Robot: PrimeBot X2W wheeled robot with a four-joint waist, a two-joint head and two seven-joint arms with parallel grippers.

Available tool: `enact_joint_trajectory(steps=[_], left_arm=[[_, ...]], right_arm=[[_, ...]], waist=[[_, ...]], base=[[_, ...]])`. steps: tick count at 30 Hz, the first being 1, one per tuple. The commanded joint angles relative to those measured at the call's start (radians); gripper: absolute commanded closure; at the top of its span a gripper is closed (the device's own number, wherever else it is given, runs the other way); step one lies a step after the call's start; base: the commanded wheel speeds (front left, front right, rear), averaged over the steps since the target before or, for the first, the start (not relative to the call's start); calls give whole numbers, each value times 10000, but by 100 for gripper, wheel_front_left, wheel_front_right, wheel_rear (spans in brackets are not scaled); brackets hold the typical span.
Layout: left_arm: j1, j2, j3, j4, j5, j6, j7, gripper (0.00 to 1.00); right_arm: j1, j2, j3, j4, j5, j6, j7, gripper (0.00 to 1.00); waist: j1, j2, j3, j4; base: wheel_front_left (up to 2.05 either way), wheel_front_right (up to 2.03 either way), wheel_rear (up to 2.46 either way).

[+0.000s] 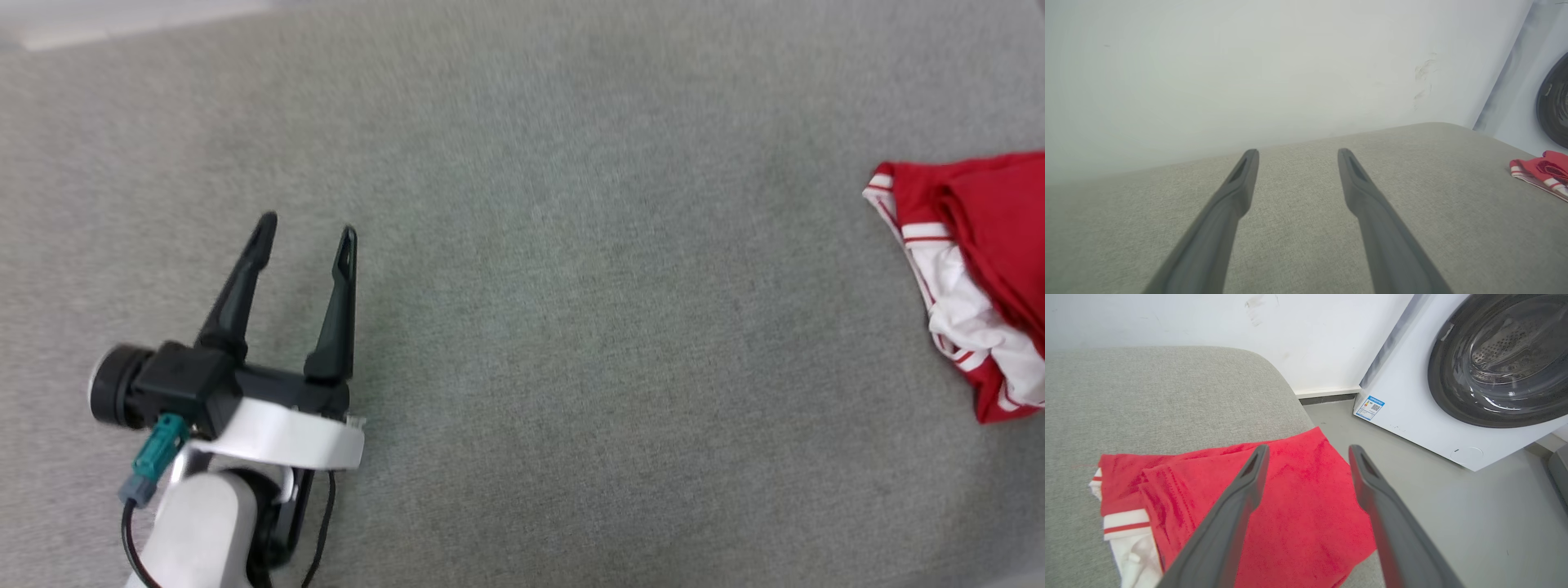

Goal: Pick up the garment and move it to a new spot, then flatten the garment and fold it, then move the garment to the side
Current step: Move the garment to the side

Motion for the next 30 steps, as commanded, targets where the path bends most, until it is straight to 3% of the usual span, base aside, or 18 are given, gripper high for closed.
enact_joint_trajectory(steps=[1, 18, 30], left_arm=[[343, -71, 39, 85, -96, 93, -62, 0], [2170, -355, 387, 719, -620, 803, -63, 0], [3019, -298, 629, 1340, -710, 973, -175, 0]], right_arm=[[498, 111, 182, -236, 255, -10, -91, 0], [4072, 1516, 2240, -4166, 1862, -8, -498, 0], [5581, 1878, 4028, -5184, 2752, -8, -361, 0]], waist=[[0, 0, -945, 278], [0, 0, -2935, 1169], [0, 0, -4026, 1353]], base=[[0, 0, 0], [0, 0, 0], [0, 0, 0]])
